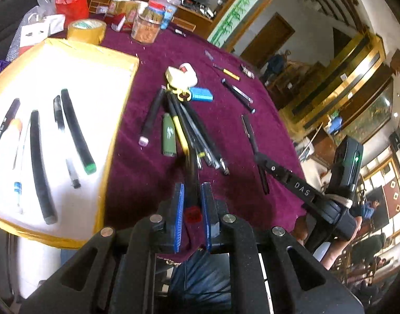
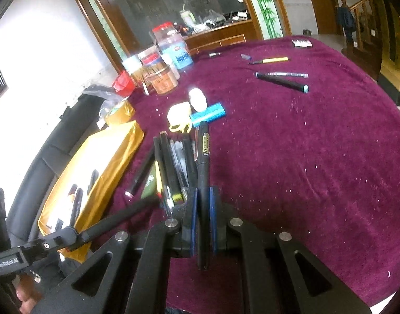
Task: Organize rigid objects
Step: 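Grasp the red-capped black marker with the left tool while the right tool holds the pen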
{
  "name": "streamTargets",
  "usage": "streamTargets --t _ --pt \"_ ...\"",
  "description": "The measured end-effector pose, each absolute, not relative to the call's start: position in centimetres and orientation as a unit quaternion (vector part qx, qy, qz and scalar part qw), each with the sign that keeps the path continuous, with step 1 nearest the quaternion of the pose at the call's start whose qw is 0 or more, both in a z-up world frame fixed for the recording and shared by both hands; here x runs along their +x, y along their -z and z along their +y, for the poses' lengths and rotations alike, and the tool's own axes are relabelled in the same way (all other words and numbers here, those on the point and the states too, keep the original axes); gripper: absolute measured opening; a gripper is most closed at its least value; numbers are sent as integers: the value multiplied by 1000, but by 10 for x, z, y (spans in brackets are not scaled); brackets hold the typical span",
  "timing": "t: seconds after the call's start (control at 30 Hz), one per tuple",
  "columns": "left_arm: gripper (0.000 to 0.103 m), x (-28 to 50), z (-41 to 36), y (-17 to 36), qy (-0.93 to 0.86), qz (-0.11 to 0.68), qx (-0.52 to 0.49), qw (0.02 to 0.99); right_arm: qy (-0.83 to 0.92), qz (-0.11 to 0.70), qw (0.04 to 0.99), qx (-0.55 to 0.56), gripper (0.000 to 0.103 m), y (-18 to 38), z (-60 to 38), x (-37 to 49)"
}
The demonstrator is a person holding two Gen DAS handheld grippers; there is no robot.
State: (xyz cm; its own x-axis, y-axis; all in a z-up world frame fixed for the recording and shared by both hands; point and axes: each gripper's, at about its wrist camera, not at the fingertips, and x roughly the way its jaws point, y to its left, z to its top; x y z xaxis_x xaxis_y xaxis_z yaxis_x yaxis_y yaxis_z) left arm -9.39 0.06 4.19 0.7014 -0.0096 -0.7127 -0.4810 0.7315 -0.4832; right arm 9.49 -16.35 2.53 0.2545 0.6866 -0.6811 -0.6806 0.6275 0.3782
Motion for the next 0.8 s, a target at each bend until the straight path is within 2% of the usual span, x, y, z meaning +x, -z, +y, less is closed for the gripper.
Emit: streamTargets --t 0.2,0.37,0.43,0.57,0.67,0.73,0.8 --pt "10 -59 -8 -15 -120 422 -316 841 -411 450 793 3 7 -9 -175 107" --pt "12 -35 3 -7 -123 436 -309 836 -405 456 792 6 7 -3 -180 114" --pt "21 -24 10 -1 -132 450 -306 829 -405 457 792 6 7 -2 -182 116" --pt "21 -12 19 10 -123 464 -330 813 -404 461 791 5 8 -2 -183 119" --pt "28 -5 19 18 -122 471 -339 805 -406 462 789 5 8 -1 -184 121" --pt "25 -8 18 21 -136 459 -349 805 -407 462 788 4 8 -1 -184 120" --pt "15 -13 17 21 -140 457 -354 804 -410 461 787 5 8 -3 -184 119"
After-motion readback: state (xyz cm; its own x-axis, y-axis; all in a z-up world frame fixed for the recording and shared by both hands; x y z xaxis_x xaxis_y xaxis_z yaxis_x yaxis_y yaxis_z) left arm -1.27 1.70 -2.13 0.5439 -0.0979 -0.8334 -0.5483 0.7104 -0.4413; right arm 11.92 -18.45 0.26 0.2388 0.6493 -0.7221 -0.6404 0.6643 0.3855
